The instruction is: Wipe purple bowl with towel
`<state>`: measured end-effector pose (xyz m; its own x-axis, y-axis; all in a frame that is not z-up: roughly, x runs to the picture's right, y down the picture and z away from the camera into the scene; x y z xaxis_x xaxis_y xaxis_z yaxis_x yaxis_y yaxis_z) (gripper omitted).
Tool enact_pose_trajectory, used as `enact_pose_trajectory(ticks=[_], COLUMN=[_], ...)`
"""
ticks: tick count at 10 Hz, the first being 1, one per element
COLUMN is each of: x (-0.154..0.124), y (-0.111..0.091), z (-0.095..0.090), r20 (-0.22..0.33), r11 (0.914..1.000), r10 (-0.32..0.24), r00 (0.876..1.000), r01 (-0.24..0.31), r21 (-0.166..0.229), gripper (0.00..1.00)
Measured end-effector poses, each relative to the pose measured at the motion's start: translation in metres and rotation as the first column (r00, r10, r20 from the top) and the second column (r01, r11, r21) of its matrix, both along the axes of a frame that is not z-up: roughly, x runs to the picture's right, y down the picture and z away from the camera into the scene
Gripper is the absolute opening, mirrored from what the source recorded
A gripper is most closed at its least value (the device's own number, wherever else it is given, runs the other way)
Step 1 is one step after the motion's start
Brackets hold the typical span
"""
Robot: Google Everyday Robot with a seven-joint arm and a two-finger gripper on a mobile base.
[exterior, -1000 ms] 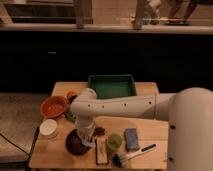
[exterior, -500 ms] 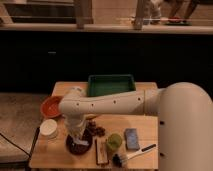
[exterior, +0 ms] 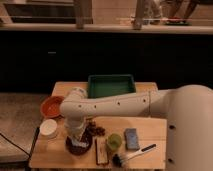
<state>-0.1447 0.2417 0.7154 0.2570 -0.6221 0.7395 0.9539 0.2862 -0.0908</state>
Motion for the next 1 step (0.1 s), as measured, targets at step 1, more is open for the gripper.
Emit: enact_pose_trajectory(ticks=[1], x=[0.0021], y=[-0.0011], z=[-0.0025], r20=[-0.003], r11=[1.0000], r10=[0.009], r00=[1.000], r01=[-0.009], r21=[0.004], gripper=[0.00])
